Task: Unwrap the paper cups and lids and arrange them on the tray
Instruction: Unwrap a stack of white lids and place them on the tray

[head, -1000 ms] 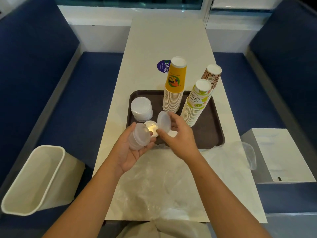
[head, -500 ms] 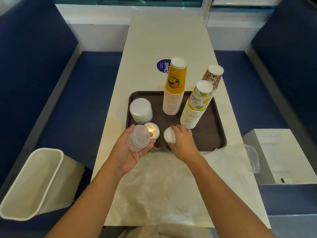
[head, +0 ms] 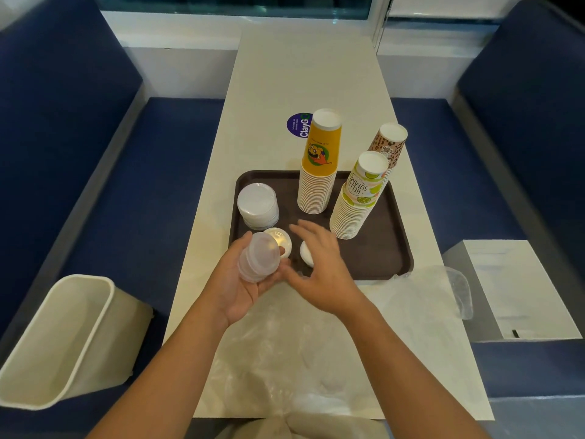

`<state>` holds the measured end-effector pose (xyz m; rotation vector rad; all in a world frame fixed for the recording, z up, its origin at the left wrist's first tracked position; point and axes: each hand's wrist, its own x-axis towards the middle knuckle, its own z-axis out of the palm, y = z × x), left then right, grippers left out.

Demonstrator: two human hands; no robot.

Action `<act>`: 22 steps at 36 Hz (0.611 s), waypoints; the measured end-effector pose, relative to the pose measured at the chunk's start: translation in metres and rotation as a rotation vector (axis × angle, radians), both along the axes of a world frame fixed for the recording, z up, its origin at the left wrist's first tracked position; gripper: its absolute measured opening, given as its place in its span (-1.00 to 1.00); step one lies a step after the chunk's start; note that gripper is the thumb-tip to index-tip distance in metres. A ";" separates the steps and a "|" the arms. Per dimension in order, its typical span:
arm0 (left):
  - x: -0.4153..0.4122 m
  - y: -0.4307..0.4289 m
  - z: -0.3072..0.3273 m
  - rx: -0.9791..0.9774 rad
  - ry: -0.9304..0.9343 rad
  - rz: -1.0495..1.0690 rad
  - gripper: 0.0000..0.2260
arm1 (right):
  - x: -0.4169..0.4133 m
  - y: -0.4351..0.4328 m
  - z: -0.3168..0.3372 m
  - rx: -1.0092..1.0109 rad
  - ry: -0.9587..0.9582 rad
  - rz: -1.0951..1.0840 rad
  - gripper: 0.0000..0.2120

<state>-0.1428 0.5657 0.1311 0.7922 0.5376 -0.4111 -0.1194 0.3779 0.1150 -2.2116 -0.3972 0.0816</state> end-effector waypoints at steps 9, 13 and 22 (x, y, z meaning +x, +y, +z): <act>-0.009 -0.007 0.016 0.076 -0.073 -0.078 -0.57 | -0.007 0.022 0.008 0.052 0.083 0.085 -0.30; -0.011 -0.002 0.015 0.106 -0.061 -0.071 -0.51 | -0.010 0.023 0.008 0.120 0.073 0.079 -0.34; -0.010 0.006 0.008 0.022 0.055 0.088 -0.51 | 0.008 -0.008 -0.001 0.038 -0.049 -0.244 -0.42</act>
